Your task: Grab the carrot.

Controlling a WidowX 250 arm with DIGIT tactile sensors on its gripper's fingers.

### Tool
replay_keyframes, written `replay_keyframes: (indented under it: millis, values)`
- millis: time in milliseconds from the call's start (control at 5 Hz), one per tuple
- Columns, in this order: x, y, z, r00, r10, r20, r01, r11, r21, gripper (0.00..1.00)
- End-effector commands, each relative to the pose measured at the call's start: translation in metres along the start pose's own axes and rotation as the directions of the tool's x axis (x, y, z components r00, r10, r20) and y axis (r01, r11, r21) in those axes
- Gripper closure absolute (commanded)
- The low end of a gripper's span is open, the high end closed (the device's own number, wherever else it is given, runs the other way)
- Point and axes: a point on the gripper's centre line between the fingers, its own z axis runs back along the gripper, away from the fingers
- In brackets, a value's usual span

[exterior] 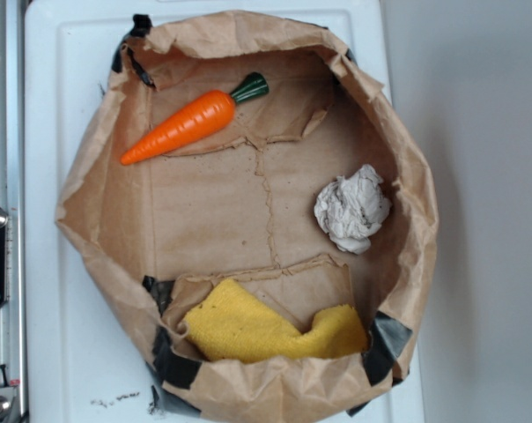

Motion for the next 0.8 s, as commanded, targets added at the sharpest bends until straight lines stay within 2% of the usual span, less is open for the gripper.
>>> replay_keyframes:
  millis: [0, 200, 400, 600]
  values:
    - [0.000, 0.000, 0.000, 1.000, 0.000, 0.000, 0.000, 1.000, 0.000, 0.00]
    - [0.007, 0.000, -0.006, 0.995, 0.090, 0.041, -0.092, 0.995, 0.039, 0.00]
    - [0.056, 0.013, -0.026, 0.974, 0.187, 0.129, -0.191, 0.981, 0.018, 0.00]
    - [0.105, 0.026, -0.042, 0.965, 0.194, 0.177, -0.199, 0.980, 0.008, 0.00]
